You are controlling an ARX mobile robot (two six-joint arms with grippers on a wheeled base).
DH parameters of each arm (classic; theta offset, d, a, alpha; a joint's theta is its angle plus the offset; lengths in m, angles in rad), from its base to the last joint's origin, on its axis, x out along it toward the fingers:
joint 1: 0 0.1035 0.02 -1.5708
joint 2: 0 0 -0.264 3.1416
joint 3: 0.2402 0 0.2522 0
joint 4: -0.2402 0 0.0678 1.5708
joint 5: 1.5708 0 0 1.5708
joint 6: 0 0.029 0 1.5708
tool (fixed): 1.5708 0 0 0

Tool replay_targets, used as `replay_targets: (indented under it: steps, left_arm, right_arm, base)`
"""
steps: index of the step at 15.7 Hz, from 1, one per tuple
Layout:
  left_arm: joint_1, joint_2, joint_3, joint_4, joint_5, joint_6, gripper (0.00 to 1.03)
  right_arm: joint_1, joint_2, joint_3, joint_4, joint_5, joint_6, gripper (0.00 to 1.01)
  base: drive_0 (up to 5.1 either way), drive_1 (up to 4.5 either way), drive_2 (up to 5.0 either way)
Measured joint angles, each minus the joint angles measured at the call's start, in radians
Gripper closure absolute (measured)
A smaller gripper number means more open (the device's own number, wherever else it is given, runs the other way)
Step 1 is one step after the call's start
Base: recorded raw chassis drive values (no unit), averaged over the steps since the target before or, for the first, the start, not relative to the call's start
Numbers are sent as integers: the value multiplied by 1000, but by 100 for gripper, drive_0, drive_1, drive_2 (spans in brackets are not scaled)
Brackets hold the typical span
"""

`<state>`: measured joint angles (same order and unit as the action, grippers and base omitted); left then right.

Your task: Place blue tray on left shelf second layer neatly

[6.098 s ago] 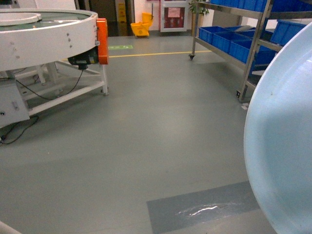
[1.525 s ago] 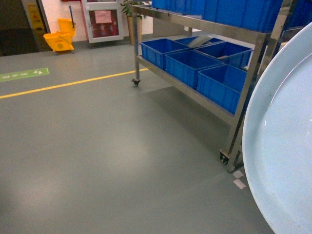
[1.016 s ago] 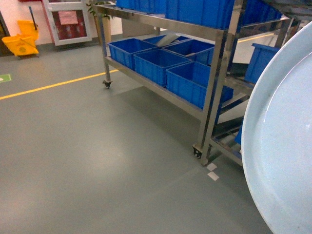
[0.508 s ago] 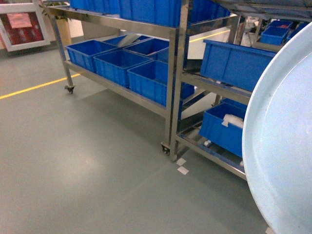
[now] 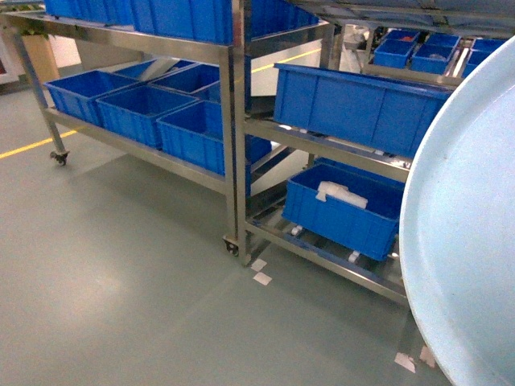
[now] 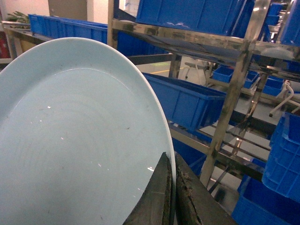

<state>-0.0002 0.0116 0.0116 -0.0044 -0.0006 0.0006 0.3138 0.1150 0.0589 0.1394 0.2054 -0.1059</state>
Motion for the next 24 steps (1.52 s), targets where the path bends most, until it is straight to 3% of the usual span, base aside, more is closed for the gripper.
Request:
replay_targets:
  steps: [24]
  left_arm:
    - [0,0,0,0,0,0,5]
  right_arm:
    - [0,0,0,0,0,0,99]
  base:
    - [-148,-148,-148]
